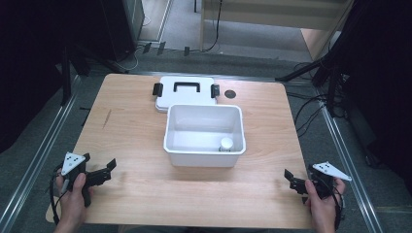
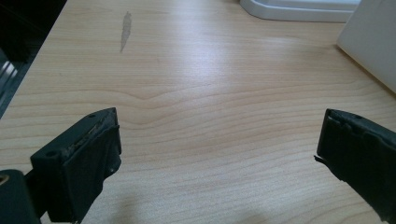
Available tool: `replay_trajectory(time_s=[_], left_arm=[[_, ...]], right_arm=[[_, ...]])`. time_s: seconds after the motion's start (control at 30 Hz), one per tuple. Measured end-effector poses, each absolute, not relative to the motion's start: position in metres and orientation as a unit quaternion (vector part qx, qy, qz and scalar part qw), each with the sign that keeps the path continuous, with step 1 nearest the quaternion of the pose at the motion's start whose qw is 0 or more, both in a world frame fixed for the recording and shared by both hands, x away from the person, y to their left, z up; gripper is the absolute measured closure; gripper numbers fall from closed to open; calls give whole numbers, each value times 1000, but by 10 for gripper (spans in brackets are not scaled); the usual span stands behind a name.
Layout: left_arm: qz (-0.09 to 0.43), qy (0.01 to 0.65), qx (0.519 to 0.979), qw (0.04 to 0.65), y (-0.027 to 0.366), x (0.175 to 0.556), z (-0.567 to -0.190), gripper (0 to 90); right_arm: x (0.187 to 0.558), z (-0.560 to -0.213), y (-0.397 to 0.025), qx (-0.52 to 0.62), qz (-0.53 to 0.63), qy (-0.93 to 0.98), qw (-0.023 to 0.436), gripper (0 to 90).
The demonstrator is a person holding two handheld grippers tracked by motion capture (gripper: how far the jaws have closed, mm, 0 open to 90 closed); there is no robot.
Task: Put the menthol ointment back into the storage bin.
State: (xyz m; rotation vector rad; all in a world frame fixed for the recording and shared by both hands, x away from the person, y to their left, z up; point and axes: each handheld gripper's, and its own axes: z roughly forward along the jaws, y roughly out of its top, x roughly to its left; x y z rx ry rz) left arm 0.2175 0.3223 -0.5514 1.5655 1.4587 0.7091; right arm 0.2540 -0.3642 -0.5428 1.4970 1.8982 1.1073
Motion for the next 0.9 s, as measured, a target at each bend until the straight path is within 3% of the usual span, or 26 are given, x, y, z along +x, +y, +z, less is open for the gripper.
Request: replay_trajectory(time_s=[0.9], left_arm=[[284,584,628,429,322,219,-552,3]], right_arm=[[255,-548,-356,542,368,710,259,0]])
